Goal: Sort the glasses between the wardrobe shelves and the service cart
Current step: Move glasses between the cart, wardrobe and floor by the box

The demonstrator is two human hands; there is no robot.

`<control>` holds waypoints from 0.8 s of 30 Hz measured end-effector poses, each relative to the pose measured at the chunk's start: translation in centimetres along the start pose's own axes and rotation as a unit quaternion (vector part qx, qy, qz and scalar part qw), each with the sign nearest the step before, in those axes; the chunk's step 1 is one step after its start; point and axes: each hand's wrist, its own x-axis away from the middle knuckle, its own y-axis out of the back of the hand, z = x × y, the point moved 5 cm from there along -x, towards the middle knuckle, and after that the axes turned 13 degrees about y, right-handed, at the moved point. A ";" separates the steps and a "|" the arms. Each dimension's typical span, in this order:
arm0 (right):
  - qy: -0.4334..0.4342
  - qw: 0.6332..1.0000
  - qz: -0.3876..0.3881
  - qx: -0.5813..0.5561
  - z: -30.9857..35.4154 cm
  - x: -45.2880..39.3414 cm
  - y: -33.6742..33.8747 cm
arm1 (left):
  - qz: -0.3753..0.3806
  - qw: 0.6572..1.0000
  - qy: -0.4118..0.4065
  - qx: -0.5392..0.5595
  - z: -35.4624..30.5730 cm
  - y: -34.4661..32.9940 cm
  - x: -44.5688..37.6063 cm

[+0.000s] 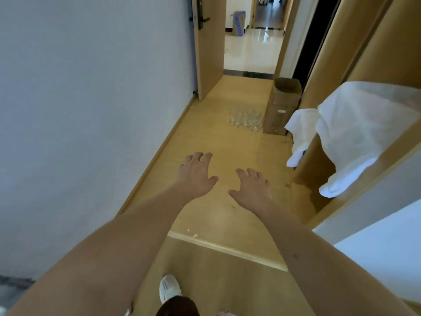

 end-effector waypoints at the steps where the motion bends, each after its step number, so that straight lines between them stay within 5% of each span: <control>1: -0.006 1.000 -0.002 -0.001 -0.4 -1.3 0.2 | 0.005 1.000 -0.006 -0.003 -0.1 -0.3 -1.8; 24: -0.139 0.989 -0.047 -0.029 -2.8 -39.1 7.4 | 0.097 0.992 -0.072 0.018 2.2 1.2 -45.3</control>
